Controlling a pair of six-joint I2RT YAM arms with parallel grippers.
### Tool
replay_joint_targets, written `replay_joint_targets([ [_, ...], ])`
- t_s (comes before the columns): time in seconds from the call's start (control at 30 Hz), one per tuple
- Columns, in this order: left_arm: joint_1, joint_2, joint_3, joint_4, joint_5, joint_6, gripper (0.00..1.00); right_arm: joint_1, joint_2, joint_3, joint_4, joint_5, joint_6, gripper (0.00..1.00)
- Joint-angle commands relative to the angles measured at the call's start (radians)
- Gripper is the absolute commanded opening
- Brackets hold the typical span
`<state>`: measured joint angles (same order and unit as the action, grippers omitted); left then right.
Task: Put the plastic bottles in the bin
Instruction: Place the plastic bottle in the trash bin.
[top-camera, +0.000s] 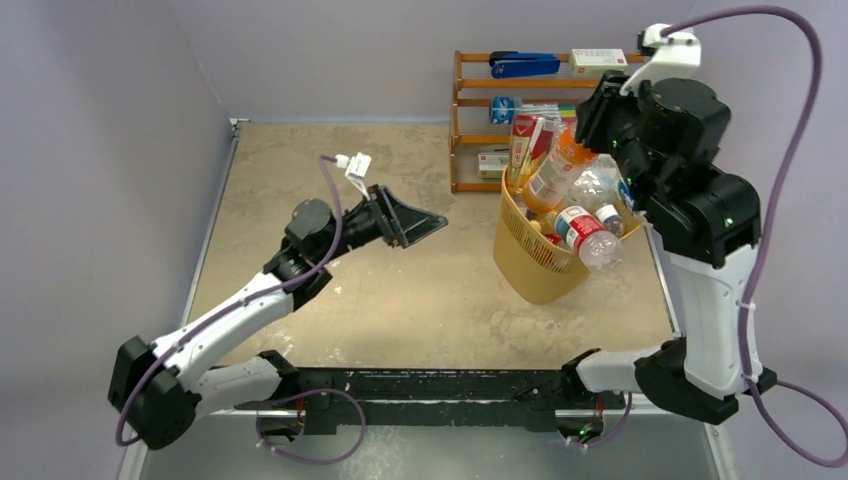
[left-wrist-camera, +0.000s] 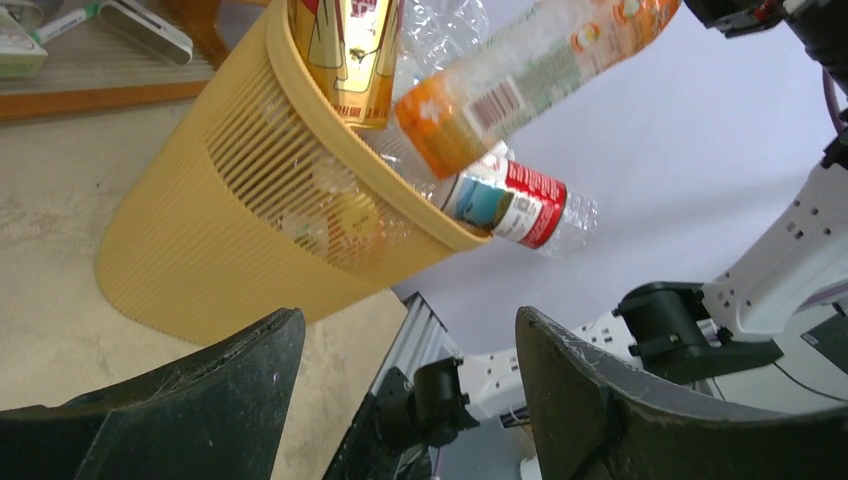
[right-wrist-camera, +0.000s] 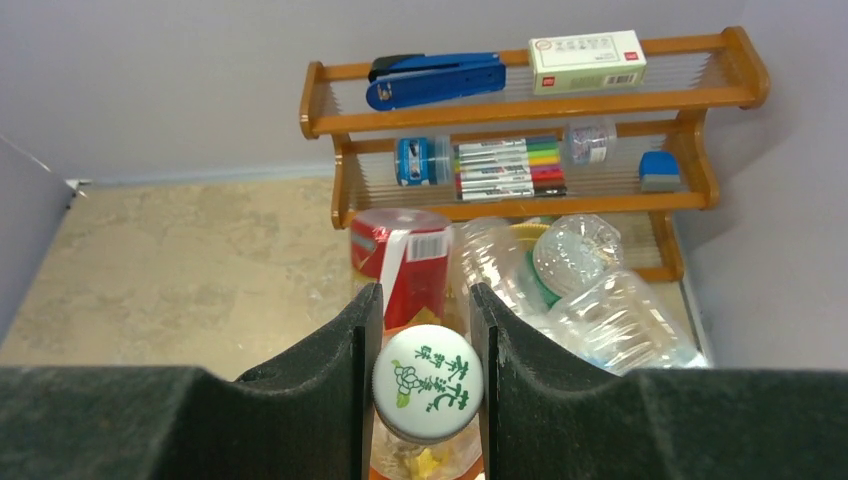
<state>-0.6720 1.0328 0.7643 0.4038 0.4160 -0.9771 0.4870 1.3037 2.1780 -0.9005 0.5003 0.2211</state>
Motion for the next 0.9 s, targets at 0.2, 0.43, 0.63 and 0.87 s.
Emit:
replay_joint_targets([
  [0.2,-0.028,0.304,0.243,0.236,0.054,-0.086,0.79,-0.039,0.037,0.012,-0.027,-0.070,-0.052,0.04],
  [0.43,-0.085,0.360,0.303,0.236,0.031,-0.067,0.80,-0.121,0.003,-0.084,0.017,-0.149,-0.064,0.09],
  [0.63,-0.110,0.375,0.314,0.223,0.023,-0.052,0.80,-0.163,-0.016,-0.150,0.055,-0.210,-0.067,0.11],
  [0.87,-0.110,0.363,0.319,0.196,0.021,-0.031,0.80,-0.165,-0.029,-0.156,0.070,-0.276,-0.055,0.26],
])
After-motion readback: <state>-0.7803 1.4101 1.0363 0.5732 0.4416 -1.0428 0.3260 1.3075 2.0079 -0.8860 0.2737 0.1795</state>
